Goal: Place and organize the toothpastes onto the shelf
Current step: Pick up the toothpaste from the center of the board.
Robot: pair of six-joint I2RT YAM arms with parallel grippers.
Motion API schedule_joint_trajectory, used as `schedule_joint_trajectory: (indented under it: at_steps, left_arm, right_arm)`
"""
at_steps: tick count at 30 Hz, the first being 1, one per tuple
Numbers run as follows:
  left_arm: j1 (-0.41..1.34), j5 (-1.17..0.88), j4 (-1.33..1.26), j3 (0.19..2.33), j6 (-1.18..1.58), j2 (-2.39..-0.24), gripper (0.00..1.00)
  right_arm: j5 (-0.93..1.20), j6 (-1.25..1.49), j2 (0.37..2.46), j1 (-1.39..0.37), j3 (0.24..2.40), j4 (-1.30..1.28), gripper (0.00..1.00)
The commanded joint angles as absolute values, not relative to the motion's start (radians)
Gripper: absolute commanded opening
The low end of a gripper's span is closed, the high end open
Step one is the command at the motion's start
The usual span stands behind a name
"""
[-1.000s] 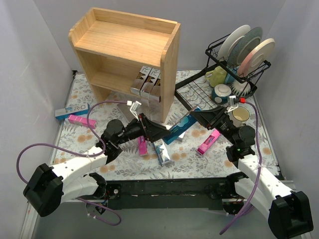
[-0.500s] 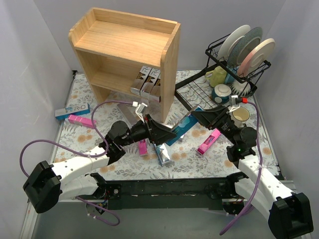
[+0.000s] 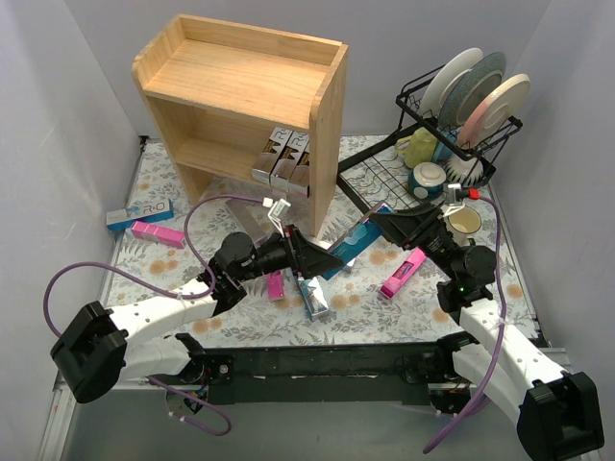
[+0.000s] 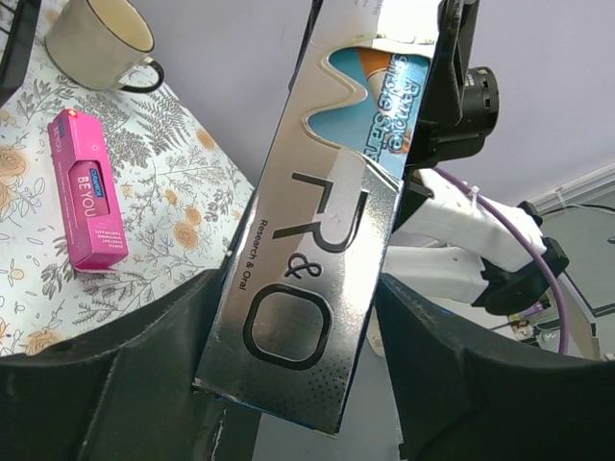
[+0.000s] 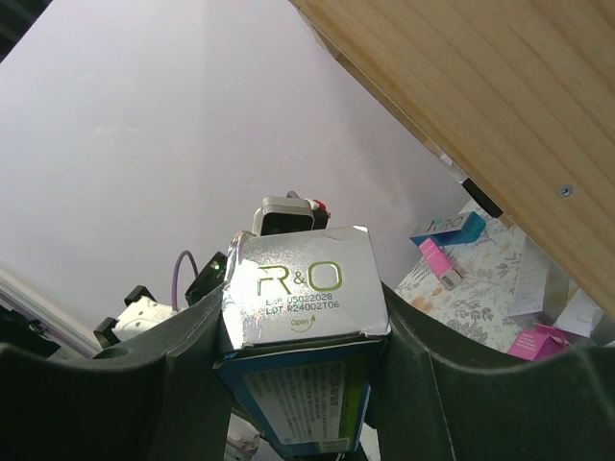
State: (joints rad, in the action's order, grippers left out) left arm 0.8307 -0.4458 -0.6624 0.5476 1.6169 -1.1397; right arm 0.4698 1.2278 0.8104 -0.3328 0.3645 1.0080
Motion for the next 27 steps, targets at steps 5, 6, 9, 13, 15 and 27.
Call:
schedule_joint_trajectory:
  at_steps: [5, 6, 9, 13, 15, 27]
  left_arm:
    - [0.836, -0.453, -0.677, 0.561, 1.623, -1.083, 0.44]
    - [0.836, -0.453, -0.672, 0.561, 1.621, -1.08, 0.41]
    - [0.836, -0.437, -0.658, 0.558, 1.617, -1.057, 0.33]
    - [0.836, -0.396, -0.594, 0.575, 1.576, -1.013, 0.3]
    - [0.836, -0.358, -0.536, 0.592, 1.531, -0.99, 0.27]
    - [0.834, -0.103, -0.109, 0.81, 1.227, -0.778, 0.2]
  right_arm:
    - [0.434, 1.236, 0.799, -0.325, 0.365, 1.118, 0.46]
    - [0.434, 1.238, 0.802, -0.325, 0.364, 1.12, 0.48]
    - [0.436, 1.236, 0.804, -0.325, 0.359, 1.12, 0.61]
    - [0.448, 1.218, 0.798, -0.324, 0.364, 1.095, 0.84]
    - [0.462, 1.192, 0.785, -0.322, 0.37, 1.057, 0.89]
    - [0.405, 0.726, 0.614, -0.322, 0.571, 0.416, 0.98]
